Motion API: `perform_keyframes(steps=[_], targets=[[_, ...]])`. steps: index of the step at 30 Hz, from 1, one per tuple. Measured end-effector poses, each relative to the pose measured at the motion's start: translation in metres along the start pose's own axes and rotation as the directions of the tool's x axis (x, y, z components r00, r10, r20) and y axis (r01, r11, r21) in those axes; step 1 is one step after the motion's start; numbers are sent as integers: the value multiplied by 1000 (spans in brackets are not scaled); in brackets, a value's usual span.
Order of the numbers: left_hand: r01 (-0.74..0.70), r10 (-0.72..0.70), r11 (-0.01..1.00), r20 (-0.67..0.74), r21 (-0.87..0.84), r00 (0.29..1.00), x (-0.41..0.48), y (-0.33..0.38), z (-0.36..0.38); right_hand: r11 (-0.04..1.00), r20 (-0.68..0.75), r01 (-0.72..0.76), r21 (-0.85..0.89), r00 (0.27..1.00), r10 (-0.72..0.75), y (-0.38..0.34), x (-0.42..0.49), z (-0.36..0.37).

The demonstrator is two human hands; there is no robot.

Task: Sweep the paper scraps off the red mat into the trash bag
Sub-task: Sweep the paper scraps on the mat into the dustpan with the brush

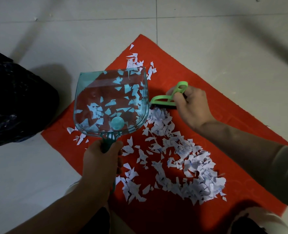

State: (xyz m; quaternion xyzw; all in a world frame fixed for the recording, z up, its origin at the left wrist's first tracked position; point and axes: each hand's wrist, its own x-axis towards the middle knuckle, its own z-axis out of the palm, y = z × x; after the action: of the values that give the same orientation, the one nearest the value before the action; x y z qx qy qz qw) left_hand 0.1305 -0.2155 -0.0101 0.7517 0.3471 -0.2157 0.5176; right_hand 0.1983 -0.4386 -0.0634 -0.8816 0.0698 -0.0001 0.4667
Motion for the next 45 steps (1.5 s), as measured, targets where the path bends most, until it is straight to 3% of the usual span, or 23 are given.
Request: perform_keyframes(steps=[6, 13, 21, 28, 32, 37, 43, 45], targets=[[8, -8, 1000, -10, -5, 1000, -2, 1, -2, 996, -92, -7, -90, 996, -2, 10, 16, 2], [-6, 6, 1000, -19, 13, 1000, -2, 2, -4, 1000, 126, -1, -10, 992, 2, -2, -14, 14], [9, -9, 1000, -13, 7, 1000, -3, 1, -6, 999, -79, 3, -36, 997, -6, 0, 7, 7], [9, -9, 1000, -13, -6, 1000, -4, 2, -8, 1000, 98, -3, -29, 995, 6, -1, -18, 18], [10, -10, 1000, -19, -6, 1000, -3, 0, -9, 999, 8, 14, 28, 1000, -15, -4, -16, 11], [4, -5, 1000, -17, -7, 1000, -3, 1, -10, 998, -115, -4, -61, 993, -3, 1, 5, 6], [6, -6, 1000, -17, -3, 1000, -2, 0, -10, 999, 36, -34, -29, 999, 35, -2, -17, 14], [6, -6, 1000, -26, -6, 1000, -2, 0, -10, 998, 24, -59, 10, 998, 58, -7, -21, 12]])
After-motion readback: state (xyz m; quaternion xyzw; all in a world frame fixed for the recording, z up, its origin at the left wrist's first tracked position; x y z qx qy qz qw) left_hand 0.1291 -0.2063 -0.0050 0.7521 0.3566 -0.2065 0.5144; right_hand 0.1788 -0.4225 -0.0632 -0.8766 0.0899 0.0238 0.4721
